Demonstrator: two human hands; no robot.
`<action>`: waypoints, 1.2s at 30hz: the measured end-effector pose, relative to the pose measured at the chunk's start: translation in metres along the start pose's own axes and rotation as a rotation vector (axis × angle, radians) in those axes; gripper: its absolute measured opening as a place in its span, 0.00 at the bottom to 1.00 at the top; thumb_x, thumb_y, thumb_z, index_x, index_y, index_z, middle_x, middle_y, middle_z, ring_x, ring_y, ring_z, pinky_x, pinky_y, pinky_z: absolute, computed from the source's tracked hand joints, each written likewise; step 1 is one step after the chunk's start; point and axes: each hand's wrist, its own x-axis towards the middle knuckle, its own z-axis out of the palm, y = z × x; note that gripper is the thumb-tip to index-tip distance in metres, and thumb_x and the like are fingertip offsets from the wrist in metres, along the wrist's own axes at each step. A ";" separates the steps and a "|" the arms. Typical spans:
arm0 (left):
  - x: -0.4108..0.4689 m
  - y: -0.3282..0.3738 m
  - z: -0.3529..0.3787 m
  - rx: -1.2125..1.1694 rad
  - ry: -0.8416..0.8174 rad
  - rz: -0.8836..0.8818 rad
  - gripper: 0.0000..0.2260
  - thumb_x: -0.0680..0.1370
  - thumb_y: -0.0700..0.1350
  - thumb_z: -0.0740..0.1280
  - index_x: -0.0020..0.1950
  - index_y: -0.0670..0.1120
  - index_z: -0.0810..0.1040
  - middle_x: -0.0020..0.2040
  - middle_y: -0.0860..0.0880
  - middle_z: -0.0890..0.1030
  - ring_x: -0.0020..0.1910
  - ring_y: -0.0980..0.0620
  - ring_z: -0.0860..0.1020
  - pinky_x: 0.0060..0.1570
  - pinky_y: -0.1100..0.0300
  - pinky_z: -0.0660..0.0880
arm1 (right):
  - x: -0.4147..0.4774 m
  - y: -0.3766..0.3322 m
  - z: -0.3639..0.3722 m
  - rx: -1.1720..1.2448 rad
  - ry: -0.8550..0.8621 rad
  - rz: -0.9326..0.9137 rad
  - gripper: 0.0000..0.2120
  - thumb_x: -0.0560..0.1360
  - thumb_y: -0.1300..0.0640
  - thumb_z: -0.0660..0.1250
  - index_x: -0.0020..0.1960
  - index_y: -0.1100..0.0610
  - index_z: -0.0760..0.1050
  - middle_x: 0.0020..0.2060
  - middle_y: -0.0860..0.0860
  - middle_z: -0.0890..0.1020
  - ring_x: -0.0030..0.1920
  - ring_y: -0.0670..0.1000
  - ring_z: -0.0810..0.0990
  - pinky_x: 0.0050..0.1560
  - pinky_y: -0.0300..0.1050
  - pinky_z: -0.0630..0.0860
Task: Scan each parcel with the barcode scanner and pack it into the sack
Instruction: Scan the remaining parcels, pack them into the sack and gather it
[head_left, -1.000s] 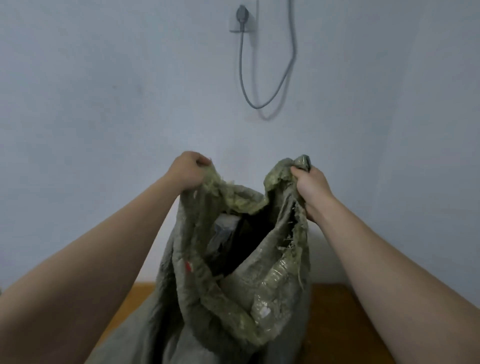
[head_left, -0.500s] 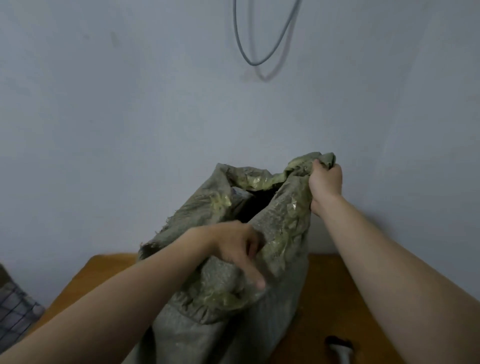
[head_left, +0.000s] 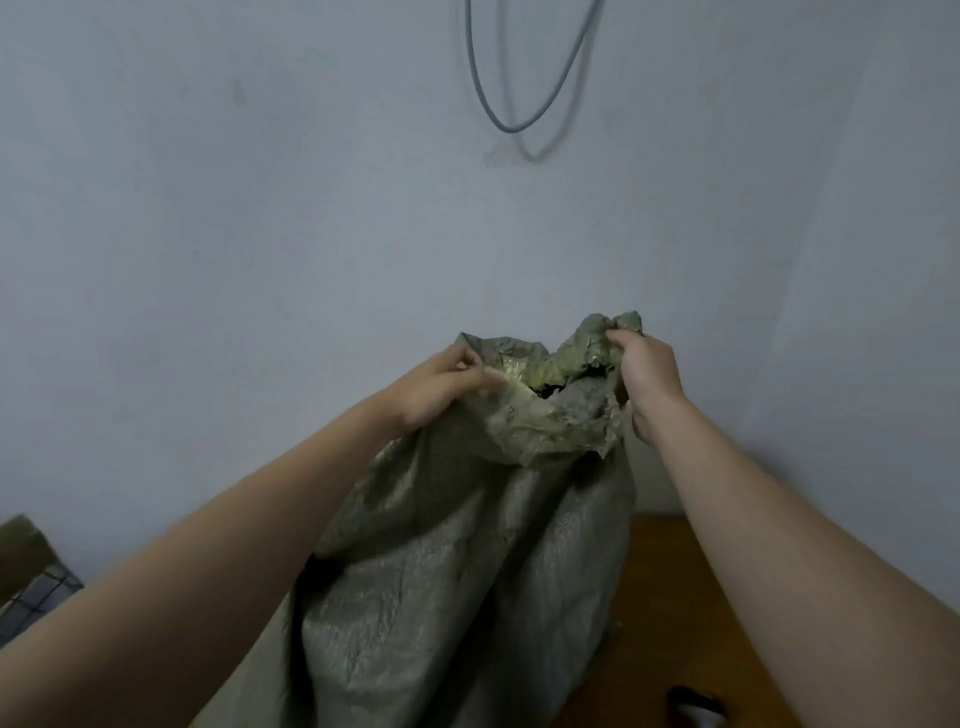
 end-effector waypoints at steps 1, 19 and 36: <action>0.004 -0.001 0.000 0.128 -0.042 -0.007 0.35 0.68 0.67 0.75 0.68 0.50 0.73 0.62 0.47 0.78 0.58 0.51 0.77 0.63 0.52 0.74 | -0.002 -0.001 0.000 0.019 -0.037 0.003 0.08 0.78 0.52 0.67 0.44 0.56 0.80 0.48 0.55 0.85 0.48 0.53 0.84 0.55 0.52 0.82; 0.055 -0.050 0.034 0.924 -0.065 -0.159 0.32 0.73 0.73 0.67 0.62 0.48 0.82 0.58 0.44 0.83 0.58 0.43 0.80 0.56 0.54 0.75 | 0.026 0.028 -0.035 -0.363 -0.662 -0.010 0.36 0.51 0.39 0.86 0.51 0.59 0.82 0.44 0.52 0.88 0.50 0.55 0.87 0.56 0.49 0.79; 0.062 -0.059 0.013 0.703 0.210 0.099 0.32 0.65 0.74 0.68 0.51 0.47 0.81 0.56 0.44 0.76 0.52 0.43 0.78 0.54 0.53 0.76 | 0.013 0.039 -0.005 -0.359 -0.419 -0.130 0.08 0.67 0.61 0.73 0.33 0.56 0.75 0.30 0.49 0.80 0.35 0.52 0.79 0.39 0.44 0.71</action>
